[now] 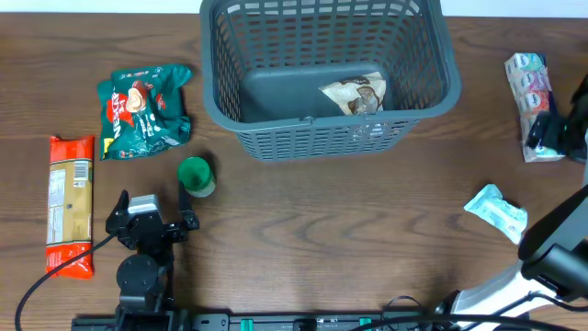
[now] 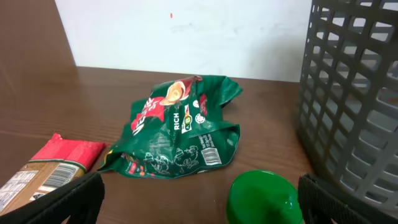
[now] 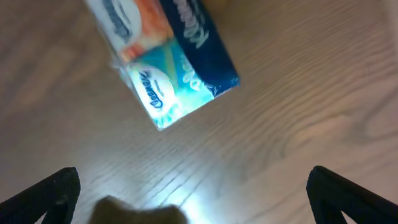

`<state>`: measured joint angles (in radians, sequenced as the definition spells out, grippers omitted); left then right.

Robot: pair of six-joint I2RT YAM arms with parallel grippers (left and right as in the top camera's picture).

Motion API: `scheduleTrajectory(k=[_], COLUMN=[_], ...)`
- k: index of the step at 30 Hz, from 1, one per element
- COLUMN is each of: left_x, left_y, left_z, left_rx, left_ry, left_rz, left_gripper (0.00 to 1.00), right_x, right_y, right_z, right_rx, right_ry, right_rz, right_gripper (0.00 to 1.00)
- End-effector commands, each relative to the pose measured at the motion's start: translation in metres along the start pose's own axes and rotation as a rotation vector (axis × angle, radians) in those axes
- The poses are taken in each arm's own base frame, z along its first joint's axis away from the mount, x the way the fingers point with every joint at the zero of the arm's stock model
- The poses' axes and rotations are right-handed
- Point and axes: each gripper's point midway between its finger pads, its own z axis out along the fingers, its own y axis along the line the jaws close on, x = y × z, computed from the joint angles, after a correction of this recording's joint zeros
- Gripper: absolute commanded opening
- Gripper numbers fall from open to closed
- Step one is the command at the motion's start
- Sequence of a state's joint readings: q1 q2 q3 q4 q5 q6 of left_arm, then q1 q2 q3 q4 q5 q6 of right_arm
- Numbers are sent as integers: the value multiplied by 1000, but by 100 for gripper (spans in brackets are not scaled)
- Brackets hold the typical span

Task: Pack container
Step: 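Move the right gripper to the tissue pack and grasp it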

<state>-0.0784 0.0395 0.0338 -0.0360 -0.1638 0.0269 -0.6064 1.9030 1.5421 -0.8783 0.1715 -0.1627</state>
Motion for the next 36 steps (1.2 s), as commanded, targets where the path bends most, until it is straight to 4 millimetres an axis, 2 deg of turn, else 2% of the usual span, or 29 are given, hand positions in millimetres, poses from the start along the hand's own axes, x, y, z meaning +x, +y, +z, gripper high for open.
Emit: scheduleTrajectory(k=[1, 6, 11, 16, 20, 24, 29, 36], left_x=[19, 19, 19, 19, 19, 19, 19, 19], left_y=[4, 4, 4, 4, 4, 4, 4, 4], left_z=[2, 2, 2, 2, 2, 2, 2, 2], left_rx=[-19, -19, -19, -19, -19, -19, -19, -19], left_ry=[49, 49, 49, 49, 49, 49, 49, 49], left_rz=[17, 17, 17, 17, 17, 17, 17, 17], left_gripper=[99, 98, 98, 99, 99, 99, 99, 99], right_x=[10, 13, 2, -23, -53, -73, -82, -65], right_y=[-5, -8, 2, 12, 13, 13, 15, 30], right_z=[13, 25, 19, 1, -14, -18, 2, 57], right_rx=[-62, -133, -161, -161, -154, -159, -162, -197], right_ry=[4, 5, -28, -48, -48, -38, -29, 71], right_rz=[-26, -38, -66, -94, -72, -71, -85, -122], right_gripper=[99, 99, 99, 99, 99, 99, 99, 99])
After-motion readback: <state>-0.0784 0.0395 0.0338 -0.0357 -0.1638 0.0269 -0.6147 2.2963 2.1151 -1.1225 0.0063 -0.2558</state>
